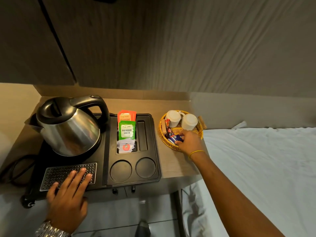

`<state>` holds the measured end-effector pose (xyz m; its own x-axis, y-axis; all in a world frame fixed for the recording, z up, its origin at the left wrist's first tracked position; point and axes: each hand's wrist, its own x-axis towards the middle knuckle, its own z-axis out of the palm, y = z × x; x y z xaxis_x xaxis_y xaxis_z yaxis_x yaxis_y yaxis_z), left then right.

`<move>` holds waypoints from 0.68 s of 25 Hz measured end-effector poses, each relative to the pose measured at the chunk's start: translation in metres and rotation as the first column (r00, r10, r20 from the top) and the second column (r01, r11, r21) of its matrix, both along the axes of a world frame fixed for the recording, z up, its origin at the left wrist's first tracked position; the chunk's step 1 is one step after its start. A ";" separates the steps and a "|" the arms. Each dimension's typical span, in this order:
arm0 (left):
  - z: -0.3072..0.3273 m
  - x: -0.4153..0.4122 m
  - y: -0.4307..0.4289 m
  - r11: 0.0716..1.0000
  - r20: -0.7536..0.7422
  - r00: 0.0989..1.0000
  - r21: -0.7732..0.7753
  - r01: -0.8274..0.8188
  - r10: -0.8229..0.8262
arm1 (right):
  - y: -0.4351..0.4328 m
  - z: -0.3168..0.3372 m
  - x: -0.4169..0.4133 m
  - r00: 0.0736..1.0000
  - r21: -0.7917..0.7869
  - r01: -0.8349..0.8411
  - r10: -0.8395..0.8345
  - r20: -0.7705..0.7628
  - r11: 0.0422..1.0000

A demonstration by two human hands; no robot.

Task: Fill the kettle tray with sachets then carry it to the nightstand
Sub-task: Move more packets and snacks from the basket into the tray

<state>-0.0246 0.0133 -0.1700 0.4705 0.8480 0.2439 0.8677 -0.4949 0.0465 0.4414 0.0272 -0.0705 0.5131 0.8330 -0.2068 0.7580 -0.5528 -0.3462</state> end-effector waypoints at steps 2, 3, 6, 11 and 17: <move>0.003 0.004 -0.001 1.000 0.003 1.000 0.001 -0.007 0.007 | 0.006 -0.004 0.001 1.000 -0.009 0.013 -0.013 -0.015 1.000; 0.004 0.004 -0.002 1.000 0.004 1.000 0.003 -0.012 0.012 | 0.009 -0.006 0.002 1.000 -0.015 0.017 -0.017 -0.024 1.000; 0.007 0.006 -0.002 1.000 0.005 1.000 0.001 -0.010 0.010 | 0.012 -0.012 0.005 0.999 -0.007 0.021 -0.022 -0.045 1.000; 0.007 0.008 -0.004 1.000 0.012 1.000 -0.014 -0.022 0.022 | 0.002 0.005 0.012 0.994 0.119 0.089 -0.080 -0.079 0.989; 0.012 0.013 -0.003 0.999 0.038 0.999 -0.001 -0.033 0.033 | 0.001 0.036 -0.059 0.957 0.378 0.107 0.008 -0.289 0.920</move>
